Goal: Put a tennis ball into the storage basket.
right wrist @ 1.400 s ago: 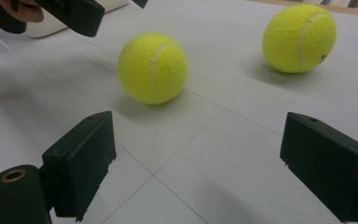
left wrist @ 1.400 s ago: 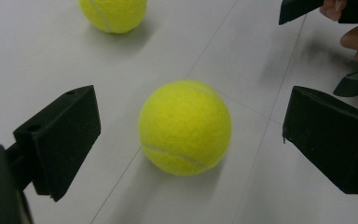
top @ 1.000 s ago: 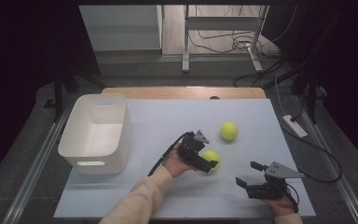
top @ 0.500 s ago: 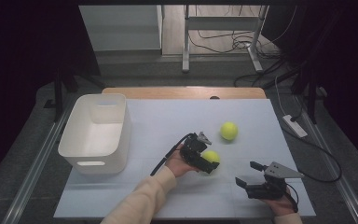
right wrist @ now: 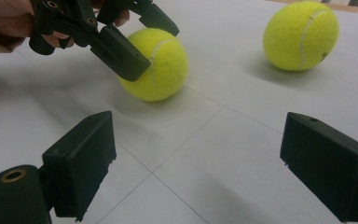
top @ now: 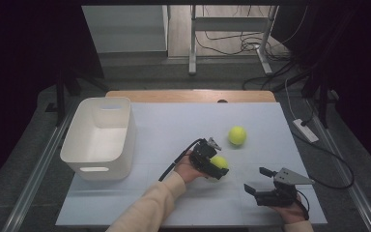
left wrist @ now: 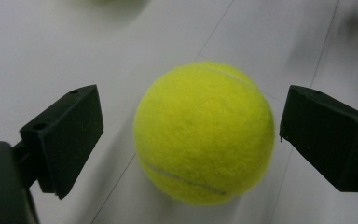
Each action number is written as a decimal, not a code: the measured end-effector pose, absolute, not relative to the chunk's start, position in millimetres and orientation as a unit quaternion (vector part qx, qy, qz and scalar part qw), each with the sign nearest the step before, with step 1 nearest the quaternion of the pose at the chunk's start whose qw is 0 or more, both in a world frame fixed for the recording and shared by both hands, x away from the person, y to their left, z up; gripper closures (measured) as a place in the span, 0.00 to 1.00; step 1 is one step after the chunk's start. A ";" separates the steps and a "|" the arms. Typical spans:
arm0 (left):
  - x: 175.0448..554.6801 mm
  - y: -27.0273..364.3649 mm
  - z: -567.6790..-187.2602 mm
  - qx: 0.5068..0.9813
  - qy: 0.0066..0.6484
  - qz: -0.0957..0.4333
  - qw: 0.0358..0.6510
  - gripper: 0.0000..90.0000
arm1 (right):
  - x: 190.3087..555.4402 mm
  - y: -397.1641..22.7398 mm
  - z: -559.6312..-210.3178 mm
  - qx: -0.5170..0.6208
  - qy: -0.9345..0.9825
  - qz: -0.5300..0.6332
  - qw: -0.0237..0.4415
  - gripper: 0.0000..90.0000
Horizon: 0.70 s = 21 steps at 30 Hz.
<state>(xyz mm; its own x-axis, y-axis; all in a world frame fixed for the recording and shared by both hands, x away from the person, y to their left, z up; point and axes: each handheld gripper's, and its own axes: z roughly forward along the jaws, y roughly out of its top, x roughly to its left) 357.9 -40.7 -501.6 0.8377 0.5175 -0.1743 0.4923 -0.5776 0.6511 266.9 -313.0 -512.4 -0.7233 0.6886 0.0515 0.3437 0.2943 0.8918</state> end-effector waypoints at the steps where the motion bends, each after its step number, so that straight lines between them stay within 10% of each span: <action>1: 358.4 -41.5 -502.8 0.889 0.284 0.014 0.360 0.08 | 266.9 -313.0 -512.4 0.329 0.785 0.495 0.174 0.12; 21: 357.0 -43.7 -505.5 0.894 0.270 0.015 0.356 0.30 | 266.9 -314.2 -512.5 0.328 0.786 0.494 0.176 0.12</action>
